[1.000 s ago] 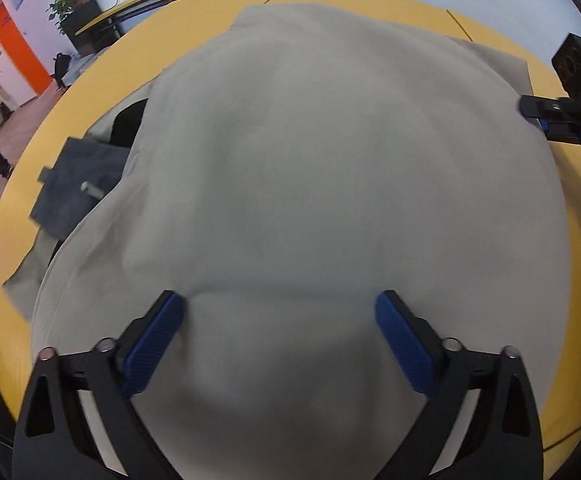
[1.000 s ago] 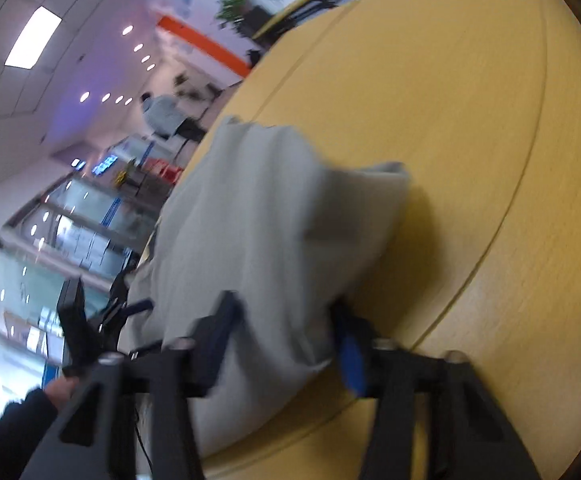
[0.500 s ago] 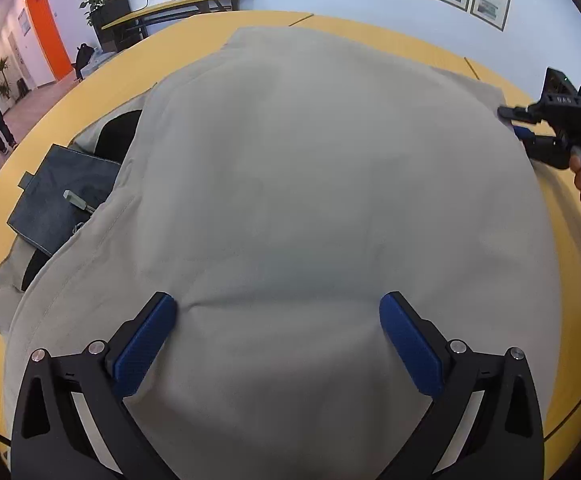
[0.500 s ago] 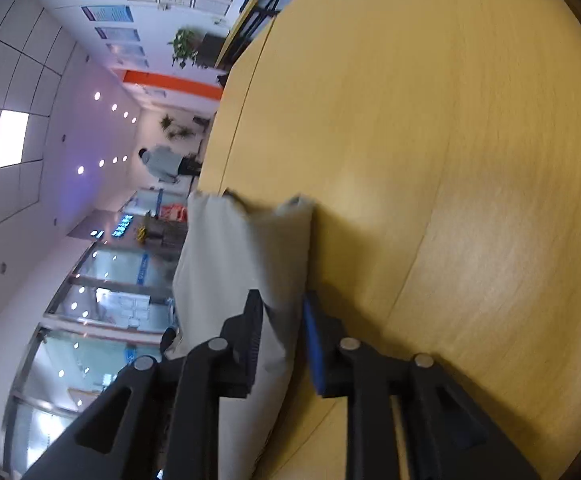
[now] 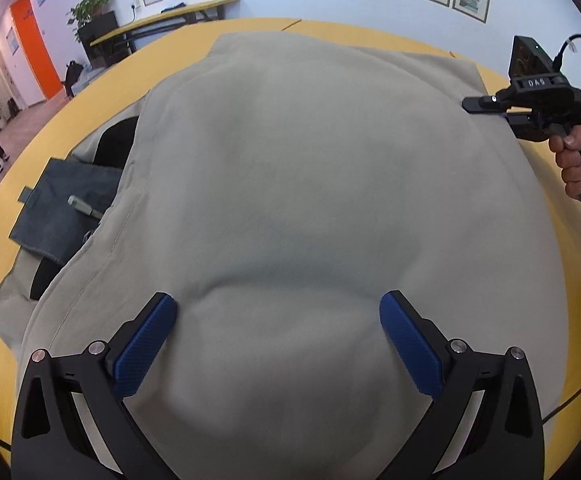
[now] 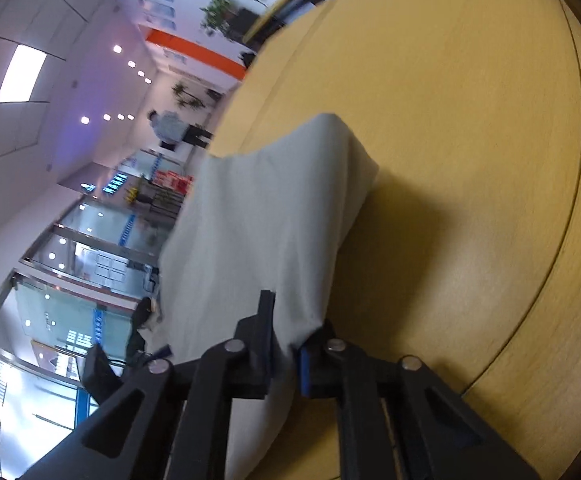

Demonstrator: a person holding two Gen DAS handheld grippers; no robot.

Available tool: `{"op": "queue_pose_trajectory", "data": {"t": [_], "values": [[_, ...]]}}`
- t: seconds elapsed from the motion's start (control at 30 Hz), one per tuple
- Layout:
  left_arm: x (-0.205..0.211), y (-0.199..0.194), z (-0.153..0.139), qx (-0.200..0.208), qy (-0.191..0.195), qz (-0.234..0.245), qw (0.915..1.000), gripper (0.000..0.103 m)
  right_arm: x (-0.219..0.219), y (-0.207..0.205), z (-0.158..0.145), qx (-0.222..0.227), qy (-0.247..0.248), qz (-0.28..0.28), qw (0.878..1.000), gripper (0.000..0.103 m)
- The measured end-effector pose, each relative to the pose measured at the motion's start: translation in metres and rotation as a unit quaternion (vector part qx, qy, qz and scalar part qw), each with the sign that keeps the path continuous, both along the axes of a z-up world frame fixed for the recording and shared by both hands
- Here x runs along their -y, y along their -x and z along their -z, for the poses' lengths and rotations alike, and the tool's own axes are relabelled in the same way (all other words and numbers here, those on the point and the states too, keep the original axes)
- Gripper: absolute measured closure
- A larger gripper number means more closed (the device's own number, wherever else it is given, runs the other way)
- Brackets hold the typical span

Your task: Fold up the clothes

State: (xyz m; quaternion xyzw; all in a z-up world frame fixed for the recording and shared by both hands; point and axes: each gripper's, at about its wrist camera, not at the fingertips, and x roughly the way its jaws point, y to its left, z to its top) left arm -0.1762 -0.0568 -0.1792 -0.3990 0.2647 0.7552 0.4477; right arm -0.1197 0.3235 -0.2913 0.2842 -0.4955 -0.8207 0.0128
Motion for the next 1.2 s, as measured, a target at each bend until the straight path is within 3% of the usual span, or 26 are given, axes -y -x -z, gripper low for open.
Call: {"op": "queue_pose_trajectory", "data": {"t": [0.13,0.23,0.33,0.43,0.53,0.63,0.83,1.07,1.2], "values": [[-0.024,-0.015,0.000,0.001,-0.017,-0.018,0.9997,0.000,-0.019,-0.003,-0.046,-0.059,-0.014,0.024,0.998,0.095],[-0.074,-0.033,0.000,0.004,-0.033,-0.024,0.9992,0.000,-0.034,-0.007,-0.085,-0.107,-0.032,0.030,0.993,0.095],[-0.144,-0.054,-0.001,0.005,-0.041,-0.009,0.9991,0.000,-0.039,-0.011,-0.134,-0.162,-0.085,-0.027,0.983,0.095],[-0.198,-0.071,-0.006,0.009,-0.048,0.026,0.9985,0.000,-0.032,-0.025,-0.163,-0.203,-0.093,-0.126,0.967,0.095],[-0.221,-0.080,-0.009,0.024,-0.056,0.062,0.9962,0.000,-0.019,-0.046,-0.164,-0.207,-0.064,-0.219,0.951,0.095],[-0.227,-0.085,-0.009,0.027,-0.056,0.074,0.9954,0.000,-0.017,-0.064,-0.138,-0.186,-0.018,-0.255,0.949,0.095],[-0.209,-0.109,-0.020,-0.005,-0.044,0.082,0.9957,0.000,-0.036,-0.081,-0.099,-0.150,0.018,-0.259,0.954,0.095],[-0.225,-0.108,-0.017,0.013,-0.049,0.069,0.9963,0.000,-0.010,-0.053,-0.100,-0.166,0.041,-0.289,0.942,0.094],[-0.205,-0.124,-0.028,0.006,-0.042,0.051,0.9978,0.001,-0.004,-0.047,-0.100,-0.179,0.056,-0.300,0.935,0.095]]}}
